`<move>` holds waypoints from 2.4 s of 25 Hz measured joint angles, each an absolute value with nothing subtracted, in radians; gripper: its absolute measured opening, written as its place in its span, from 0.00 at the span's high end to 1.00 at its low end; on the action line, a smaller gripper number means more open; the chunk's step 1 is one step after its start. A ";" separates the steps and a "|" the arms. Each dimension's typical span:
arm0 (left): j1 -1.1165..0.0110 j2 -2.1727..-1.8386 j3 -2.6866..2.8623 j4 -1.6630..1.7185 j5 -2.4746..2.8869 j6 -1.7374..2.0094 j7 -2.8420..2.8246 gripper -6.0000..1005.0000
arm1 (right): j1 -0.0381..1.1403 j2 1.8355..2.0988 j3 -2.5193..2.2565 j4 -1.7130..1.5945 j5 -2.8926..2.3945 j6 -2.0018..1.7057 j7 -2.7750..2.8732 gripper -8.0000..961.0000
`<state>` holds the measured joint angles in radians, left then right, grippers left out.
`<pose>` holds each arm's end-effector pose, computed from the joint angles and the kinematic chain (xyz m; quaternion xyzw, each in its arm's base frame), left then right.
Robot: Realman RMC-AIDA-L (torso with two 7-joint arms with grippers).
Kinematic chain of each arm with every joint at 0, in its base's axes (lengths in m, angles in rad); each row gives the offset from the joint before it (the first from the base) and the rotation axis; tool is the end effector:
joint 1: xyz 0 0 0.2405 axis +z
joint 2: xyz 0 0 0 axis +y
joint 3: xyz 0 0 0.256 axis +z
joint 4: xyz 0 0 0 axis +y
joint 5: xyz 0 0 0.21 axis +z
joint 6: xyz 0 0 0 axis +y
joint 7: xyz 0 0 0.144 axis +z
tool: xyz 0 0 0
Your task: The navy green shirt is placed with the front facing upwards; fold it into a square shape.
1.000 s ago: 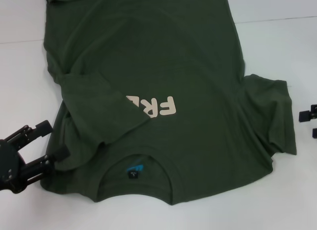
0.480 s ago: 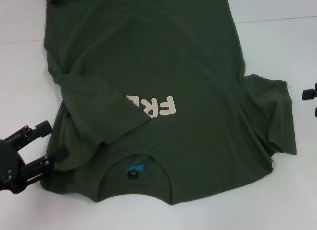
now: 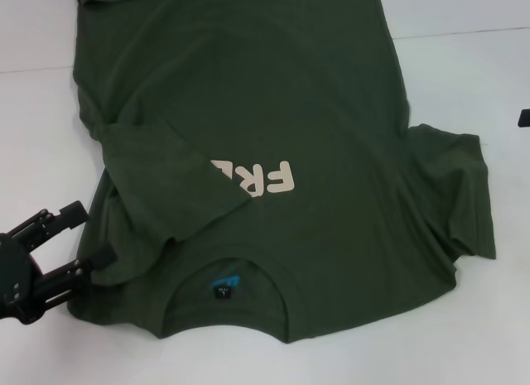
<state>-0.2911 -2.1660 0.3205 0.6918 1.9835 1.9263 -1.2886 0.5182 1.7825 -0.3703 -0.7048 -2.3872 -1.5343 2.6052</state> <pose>-0.2988 0.2319 0.0237 -0.8584 -0.2614 -0.4093 0.1655 0.3618 0.3369 0.1574 -0.6133 0.7344 0.1986 0.2121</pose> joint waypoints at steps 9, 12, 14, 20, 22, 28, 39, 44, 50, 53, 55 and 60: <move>-0.292 -2.166 0.321 0.690 1.983 1.927 -1.289 0.16 | 0.537 1.809 -0.461 -0.685 -2.435 -1.501 2.607 0.26; -0.292 -2.166 0.321 0.690 1.983 1.927 -1.289 0.16 | 0.549 1.811 -0.487 -0.672 -2.474 -1.527 2.612 0.26; -0.292 -2.166 0.321 0.690 1.983 1.926 -1.289 0.16 | 0.556 1.807 -0.491 -0.671 -2.501 -1.543 2.619 0.26; -0.293 -2.166 0.321 0.687 1.983 1.919 -1.290 0.16 | 0.563 1.802 -0.494 -0.667 -2.565 -1.591 2.623 0.27; -0.293 -2.166 0.321 0.686 1.983 1.919 -1.290 0.16 | 0.562 1.802 -0.495 -0.658 -2.575 -1.592 2.622 0.27; -0.293 -2.166 0.321 0.686 1.983 1.917 -1.290 0.16 | 0.561 1.809 -0.497 -0.634 -2.578 -1.590 2.616 0.27; -0.293 -2.166 0.321 0.686 1.983 1.917 -1.290 0.16 | 0.572 1.838 -0.502 -0.631 -2.574 -1.573 2.620 0.27; -0.294 -2.166 0.321 0.686 1.983 1.917 -1.290 0.16 | 0.587 1.848 -0.502 -0.623 -2.578 -1.554 2.623 0.27; -0.293 -2.166 0.321 0.686 1.983 1.917 -1.290 0.16 | 0.596 1.850 -0.503 -0.611 -2.578 -1.511 2.631 0.27; -0.292 -2.166 0.321 0.687 1.983 1.917 -1.290 0.16 | 0.600 1.856 -0.502 -0.611 -2.575 -1.495 2.636 0.27; -0.293 -2.166 0.321 0.687 1.983 1.917 -1.290 0.16 | 0.607 1.860 -0.503 -0.611 -2.579 -1.492 2.640 0.27; -0.295 -2.166 0.321 0.686 1.983 1.917 -1.290 0.16 | 0.620 1.866 -0.507 -0.610 -2.584 -1.483 2.651 0.29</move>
